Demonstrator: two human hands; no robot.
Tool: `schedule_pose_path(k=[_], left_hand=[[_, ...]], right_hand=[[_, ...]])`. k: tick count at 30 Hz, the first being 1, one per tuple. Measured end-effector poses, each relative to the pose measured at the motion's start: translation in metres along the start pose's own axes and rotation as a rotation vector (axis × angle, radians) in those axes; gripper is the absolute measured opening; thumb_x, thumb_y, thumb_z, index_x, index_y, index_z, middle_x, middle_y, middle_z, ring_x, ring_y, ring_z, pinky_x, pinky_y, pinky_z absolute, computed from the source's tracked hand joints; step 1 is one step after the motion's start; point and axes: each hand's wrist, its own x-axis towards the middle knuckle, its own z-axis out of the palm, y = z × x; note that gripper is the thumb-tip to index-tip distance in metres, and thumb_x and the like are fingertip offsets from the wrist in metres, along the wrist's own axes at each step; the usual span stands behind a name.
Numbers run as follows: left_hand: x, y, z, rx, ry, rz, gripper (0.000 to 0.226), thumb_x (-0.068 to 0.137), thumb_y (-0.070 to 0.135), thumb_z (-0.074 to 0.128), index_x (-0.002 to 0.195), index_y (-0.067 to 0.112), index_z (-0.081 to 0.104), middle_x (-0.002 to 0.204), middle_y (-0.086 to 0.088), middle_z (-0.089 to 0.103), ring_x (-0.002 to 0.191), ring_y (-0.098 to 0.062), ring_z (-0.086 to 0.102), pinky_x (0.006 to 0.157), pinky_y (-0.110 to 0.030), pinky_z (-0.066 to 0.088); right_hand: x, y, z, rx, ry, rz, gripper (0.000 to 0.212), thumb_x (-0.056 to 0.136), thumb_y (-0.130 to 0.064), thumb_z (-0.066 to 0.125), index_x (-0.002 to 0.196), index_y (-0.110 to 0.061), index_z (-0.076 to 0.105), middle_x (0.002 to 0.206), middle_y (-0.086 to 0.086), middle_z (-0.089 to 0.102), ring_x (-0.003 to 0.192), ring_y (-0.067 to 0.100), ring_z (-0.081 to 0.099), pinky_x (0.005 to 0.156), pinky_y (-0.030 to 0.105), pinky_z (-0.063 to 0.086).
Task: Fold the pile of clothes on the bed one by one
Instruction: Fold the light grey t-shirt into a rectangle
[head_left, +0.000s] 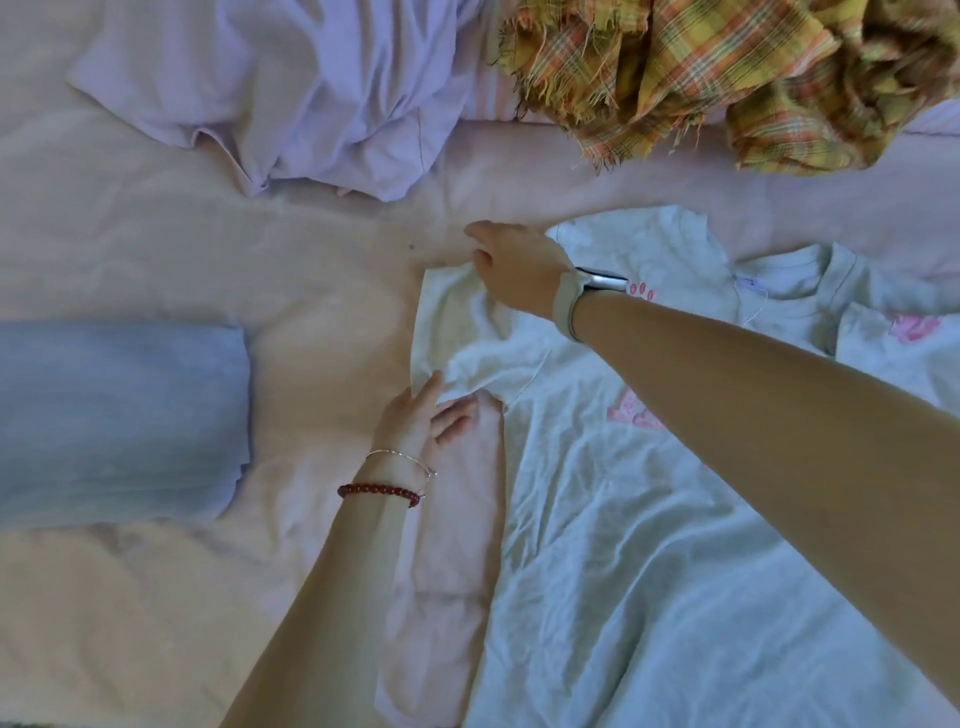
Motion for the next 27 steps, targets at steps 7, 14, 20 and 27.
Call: schedule_pose_path(k=[7, 14, 20, 27], left_hand=[[0.014, 0.009, -0.013, 0.330, 0.148, 0.407, 0.040, 0.066, 0.050, 0.063, 0.072, 0.010, 0.055, 0.074, -0.005, 0.050, 0.070, -0.013, 0.048, 0.070, -0.029, 0.045], [0.009, 0.016, -0.018, 0.251, 0.242, 0.410, 0.027, 0.093, 0.024, 0.054, 0.068, 0.015, 0.058, 0.059, 0.009, 0.060, 0.069, -0.017, 0.061, 0.078, -0.035, 0.052], [0.008, 0.021, -0.008, 0.072, -0.123, 0.204, 0.012, 0.089, 0.023, 0.060, 0.098, 0.030, 0.057, 0.096, 0.004, 0.058, 0.091, -0.013, 0.058, 0.070, -0.024, 0.048], [0.013, 0.039, 0.002, 0.750, -0.196, 0.575, 0.037, 0.086, 0.005, 0.061, 0.119, 0.016, 0.049, 0.093, 0.013, 0.054, 0.073, 0.006, 0.056, 0.062, -0.007, 0.041]], right_hand=[[0.038, -0.020, 0.015, -0.243, -0.362, -0.012, 0.033, 0.093, -0.015, 0.045, 0.125, -0.007, 0.049, 0.127, 0.011, 0.053, 0.116, 0.030, 0.051, 0.086, 0.036, 0.042], [0.042, -0.027, -0.007, 0.373, 0.122, -0.171, 0.014, 0.084, 0.001, 0.042, 0.089, -0.012, 0.045, 0.075, -0.001, 0.052, 0.064, 0.011, 0.044, 0.058, 0.021, 0.032], [0.046, -0.017, 0.010, 0.579, 0.073, 0.155, 0.008, 0.091, -0.006, 0.041, 0.093, -0.013, 0.044, 0.092, 0.005, 0.052, 0.075, 0.018, 0.047, 0.054, 0.021, 0.038], [0.044, -0.014, -0.008, 0.693, 0.085, 0.262, 0.026, 0.091, -0.005, 0.041, 0.074, -0.023, 0.049, 0.062, 0.002, 0.049, 0.050, 0.015, 0.045, 0.040, 0.020, 0.038]])
